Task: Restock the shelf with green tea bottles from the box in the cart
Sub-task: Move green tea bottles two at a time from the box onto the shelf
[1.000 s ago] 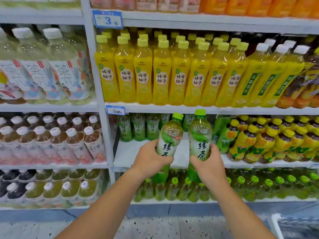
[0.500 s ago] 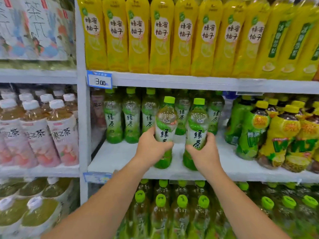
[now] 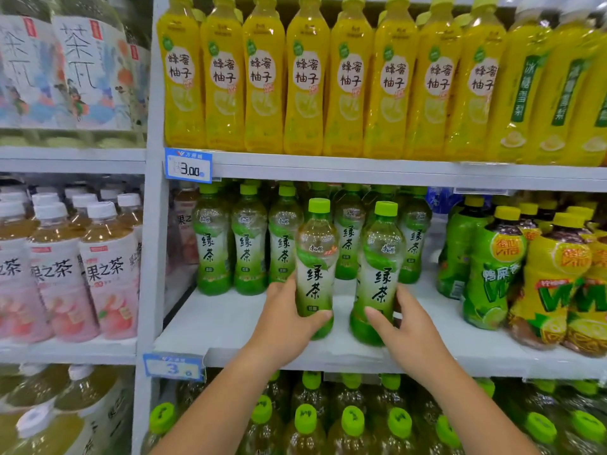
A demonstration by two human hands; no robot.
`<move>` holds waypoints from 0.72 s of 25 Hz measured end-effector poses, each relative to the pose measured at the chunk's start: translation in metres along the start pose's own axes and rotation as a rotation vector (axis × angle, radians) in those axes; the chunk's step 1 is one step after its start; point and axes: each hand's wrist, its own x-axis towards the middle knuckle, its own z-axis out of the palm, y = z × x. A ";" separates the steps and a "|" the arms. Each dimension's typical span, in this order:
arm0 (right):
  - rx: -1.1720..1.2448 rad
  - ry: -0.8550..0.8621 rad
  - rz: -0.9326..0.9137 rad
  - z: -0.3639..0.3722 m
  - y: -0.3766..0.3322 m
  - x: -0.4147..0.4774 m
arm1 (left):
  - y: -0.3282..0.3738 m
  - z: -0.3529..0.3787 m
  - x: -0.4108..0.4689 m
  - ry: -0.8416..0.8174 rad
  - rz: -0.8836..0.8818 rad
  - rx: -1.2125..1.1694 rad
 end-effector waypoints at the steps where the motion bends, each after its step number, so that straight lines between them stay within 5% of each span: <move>1: -0.006 -0.008 0.008 -0.001 0.003 0.004 | -0.002 0.001 -0.001 0.022 0.023 0.007; 6: 0.010 -0.026 0.041 0.007 0.011 0.043 | 0.001 0.016 0.018 0.186 -0.013 -0.037; 18: 0.227 0.111 0.080 0.038 0.037 0.099 | -0.004 0.048 0.055 0.382 0.112 0.476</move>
